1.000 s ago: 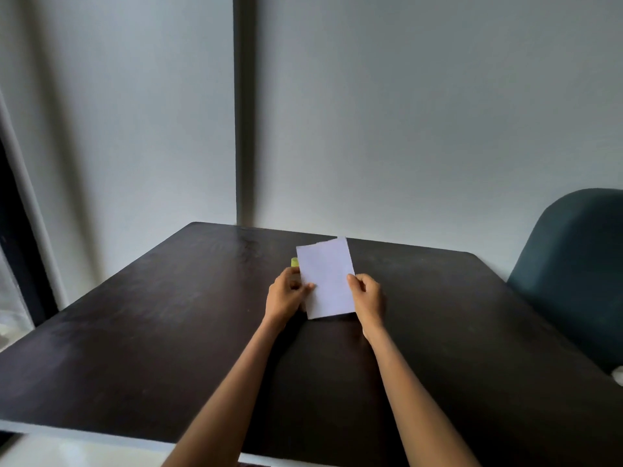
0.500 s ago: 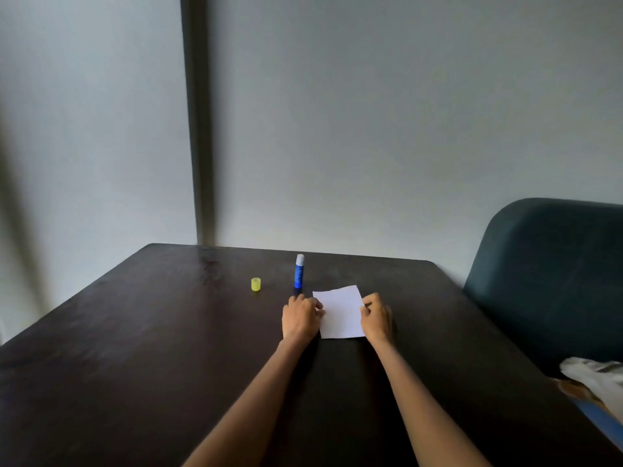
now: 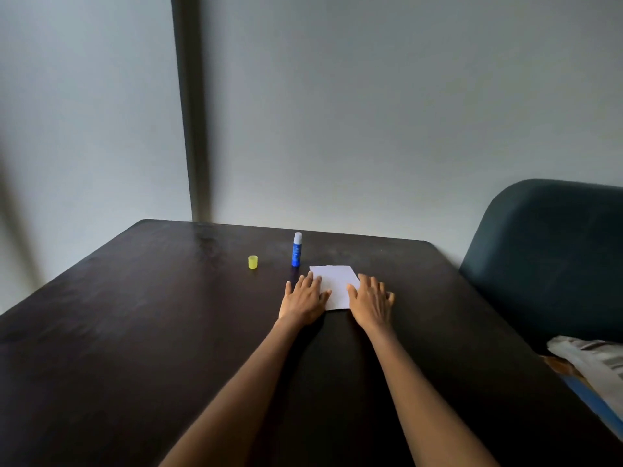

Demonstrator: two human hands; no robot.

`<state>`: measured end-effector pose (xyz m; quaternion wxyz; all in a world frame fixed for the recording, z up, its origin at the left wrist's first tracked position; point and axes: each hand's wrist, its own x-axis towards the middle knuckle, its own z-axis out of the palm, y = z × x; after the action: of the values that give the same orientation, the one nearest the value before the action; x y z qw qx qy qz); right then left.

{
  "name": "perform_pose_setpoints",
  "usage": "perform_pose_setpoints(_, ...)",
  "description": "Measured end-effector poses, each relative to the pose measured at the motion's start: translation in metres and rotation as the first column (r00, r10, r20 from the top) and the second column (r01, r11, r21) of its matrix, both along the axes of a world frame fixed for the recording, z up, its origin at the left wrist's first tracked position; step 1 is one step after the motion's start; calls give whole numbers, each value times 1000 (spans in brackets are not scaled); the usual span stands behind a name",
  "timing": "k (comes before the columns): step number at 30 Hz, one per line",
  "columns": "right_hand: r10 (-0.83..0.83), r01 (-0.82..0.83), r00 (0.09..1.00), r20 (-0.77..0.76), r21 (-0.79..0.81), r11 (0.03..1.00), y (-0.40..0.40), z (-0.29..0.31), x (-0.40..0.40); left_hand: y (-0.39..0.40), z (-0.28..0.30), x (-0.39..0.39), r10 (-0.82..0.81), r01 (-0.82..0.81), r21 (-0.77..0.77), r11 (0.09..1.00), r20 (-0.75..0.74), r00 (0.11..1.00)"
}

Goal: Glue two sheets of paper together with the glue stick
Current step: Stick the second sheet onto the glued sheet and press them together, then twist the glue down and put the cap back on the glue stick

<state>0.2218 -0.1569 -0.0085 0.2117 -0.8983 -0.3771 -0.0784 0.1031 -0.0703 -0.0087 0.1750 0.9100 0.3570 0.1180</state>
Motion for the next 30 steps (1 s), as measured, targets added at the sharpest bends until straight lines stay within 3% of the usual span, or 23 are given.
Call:
perform_pose_setpoints(3,37,-32,999,-34,122,992,15,16,-7,4,12,-12,126,-115,-52,992,297,947)
perform_pose_setpoints(5,142,-133,988,-55,144,980,37,27,-15,18,20,-24,205,-196,-62,979,379,903)
perform_pose_setpoints(8,244,-221,960,-135,164,961,79,36,-27,48,30,-37,237,-251,-11,968,372,898)
perform_pose_setpoints(17,182,-128,948,-261,210,969,152,25,-24,98,22,-41,216,-269,104,957,361,907)
perform_pose_setpoints(20,218,-114,933,-287,338,934,152,25,-26,93,13,-40,144,-244,217,945,396,907)
perform_pose_setpoints(23,341,-140,887,-311,523,841,149,30,-36,88,13,-36,63,-237,345,908,448,892)
perform_pose_setpoints(25,429,-142,846,-316,642,753,145,30,-45,85,13,-34,57,-271,307,912,559,827)
perform_pose_setpoints(27,521,-132,783,-339,729,672,141,28,-54,83,14,-35,79,-258,149,955,708,701)
perform_pose_setpoints(30,627,-55,673,-392,819,572,136,25,-69,79,15,-37,132,-76,-108,991,826,547)
